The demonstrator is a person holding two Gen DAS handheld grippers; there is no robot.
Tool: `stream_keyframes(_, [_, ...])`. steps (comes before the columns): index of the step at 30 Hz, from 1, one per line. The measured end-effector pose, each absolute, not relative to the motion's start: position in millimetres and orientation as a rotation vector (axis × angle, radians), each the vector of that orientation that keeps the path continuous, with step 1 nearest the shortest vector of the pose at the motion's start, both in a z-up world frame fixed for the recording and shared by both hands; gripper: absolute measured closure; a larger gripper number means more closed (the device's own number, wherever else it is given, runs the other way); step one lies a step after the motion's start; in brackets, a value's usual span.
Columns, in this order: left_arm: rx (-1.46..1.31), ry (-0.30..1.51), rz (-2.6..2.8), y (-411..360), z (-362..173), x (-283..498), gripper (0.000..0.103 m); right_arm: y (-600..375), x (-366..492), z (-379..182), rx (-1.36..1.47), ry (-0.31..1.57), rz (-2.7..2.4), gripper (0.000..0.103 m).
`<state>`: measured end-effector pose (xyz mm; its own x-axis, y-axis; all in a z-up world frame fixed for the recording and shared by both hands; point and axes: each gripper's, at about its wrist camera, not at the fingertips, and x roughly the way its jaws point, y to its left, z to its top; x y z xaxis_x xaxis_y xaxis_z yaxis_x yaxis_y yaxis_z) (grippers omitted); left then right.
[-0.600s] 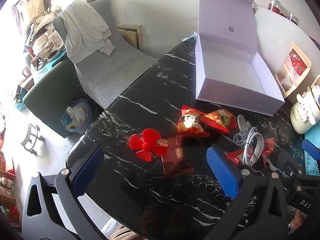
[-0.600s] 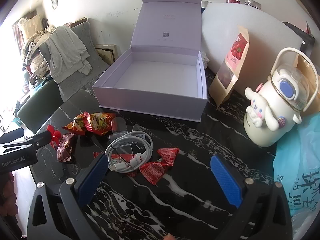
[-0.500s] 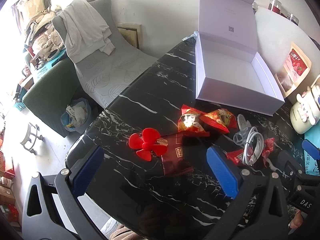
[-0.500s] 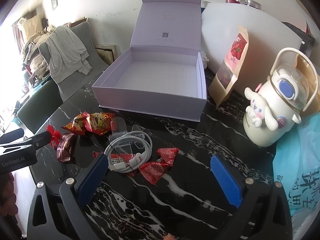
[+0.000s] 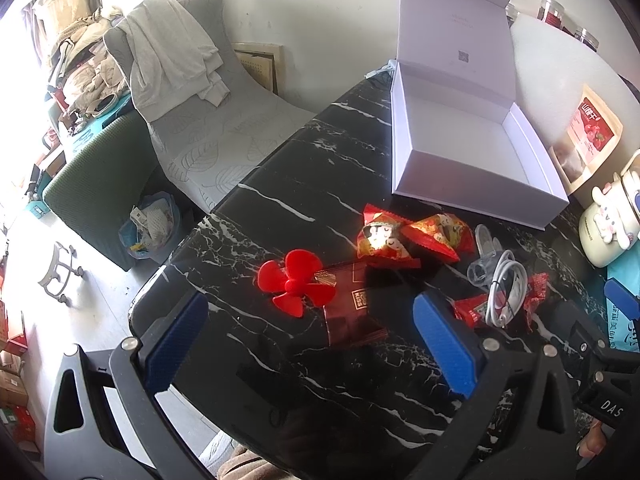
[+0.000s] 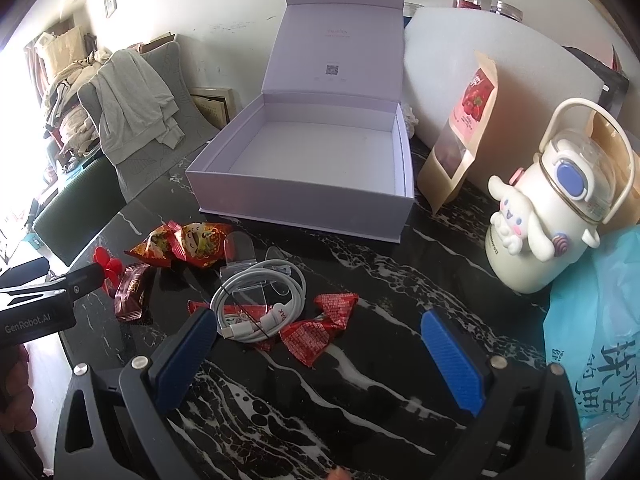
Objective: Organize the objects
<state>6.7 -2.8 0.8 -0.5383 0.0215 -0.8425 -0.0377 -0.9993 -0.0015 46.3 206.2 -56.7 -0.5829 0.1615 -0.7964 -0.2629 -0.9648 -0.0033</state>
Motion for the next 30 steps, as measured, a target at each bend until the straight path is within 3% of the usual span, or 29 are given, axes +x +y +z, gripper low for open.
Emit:
stream_keyframes(16, [-1.459, 0.046, 2.711, -3, 4, 14, 0.000, 205, 51, -55, -1.280, 0.171, 2.573, 0.001])
stream_keyframes(17, [-1.405, 0.131, 2.611, -3, 4, 14, 0.000, 204, 52, -54, -1.278, 0.173, 2.571, 0.001])
stream_keyframes(30, [-1.409, 0.113, 2.584, -3, 3, 15, 0.000, 201, 60, -51, -1.256, 0.168, 2.554, 0.001])
